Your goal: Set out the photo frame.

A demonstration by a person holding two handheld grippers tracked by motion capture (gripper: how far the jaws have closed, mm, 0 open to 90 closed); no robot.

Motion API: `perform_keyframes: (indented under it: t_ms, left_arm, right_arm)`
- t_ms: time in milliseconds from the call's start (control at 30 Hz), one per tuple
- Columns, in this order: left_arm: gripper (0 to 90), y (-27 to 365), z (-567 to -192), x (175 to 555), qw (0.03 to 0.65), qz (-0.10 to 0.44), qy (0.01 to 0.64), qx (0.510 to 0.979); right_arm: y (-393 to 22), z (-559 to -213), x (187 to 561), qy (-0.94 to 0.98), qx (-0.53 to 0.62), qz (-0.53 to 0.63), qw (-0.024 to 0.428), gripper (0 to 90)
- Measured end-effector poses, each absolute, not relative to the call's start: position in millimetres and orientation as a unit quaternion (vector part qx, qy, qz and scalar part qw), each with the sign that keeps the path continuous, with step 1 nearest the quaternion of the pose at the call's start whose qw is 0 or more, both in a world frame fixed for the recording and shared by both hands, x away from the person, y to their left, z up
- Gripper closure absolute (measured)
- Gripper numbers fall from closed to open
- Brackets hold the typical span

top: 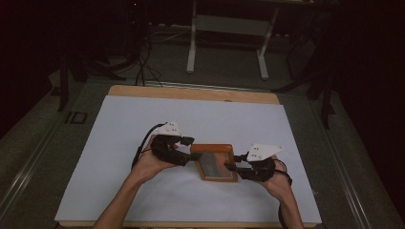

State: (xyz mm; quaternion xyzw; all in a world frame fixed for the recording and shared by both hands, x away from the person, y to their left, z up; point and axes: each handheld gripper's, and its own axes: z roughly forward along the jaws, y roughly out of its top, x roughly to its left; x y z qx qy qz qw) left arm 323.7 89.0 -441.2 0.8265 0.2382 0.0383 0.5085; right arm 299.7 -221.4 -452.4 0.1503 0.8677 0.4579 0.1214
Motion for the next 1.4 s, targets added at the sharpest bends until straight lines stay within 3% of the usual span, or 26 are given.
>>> perform_keyframes:
  t_ms: [500,733,1100,1400]
  left_arm:
    - [27.9,56.8,-481.3,313.9,0.501,0.045,0.255,0.826]
    - [48.0,48.3,-490.8,308.1,0.484,0.065,0.252,0.835]
    - [58.9,45.2,-489.3,300.9,0.486,0.082,0.230,0.839]
    - [59.7,45.4,-488.7,300.7,0.489,0.081,0.235,0.836]
  right_arm:
    - [-225.5,-455.2,299.6,0.866,0.162,0.457,0.122,66.7]
    - [-228.0,-456.8,299.9,0.866,0.165,0.456,0.123,66.1]
    - [-235.3,-461.6,303.1,0.871,0.182,0.442,0.118,61.8]
    - [-235.6,-461.9,304.5,0.870,0.189,0.441,0.111,61.5]
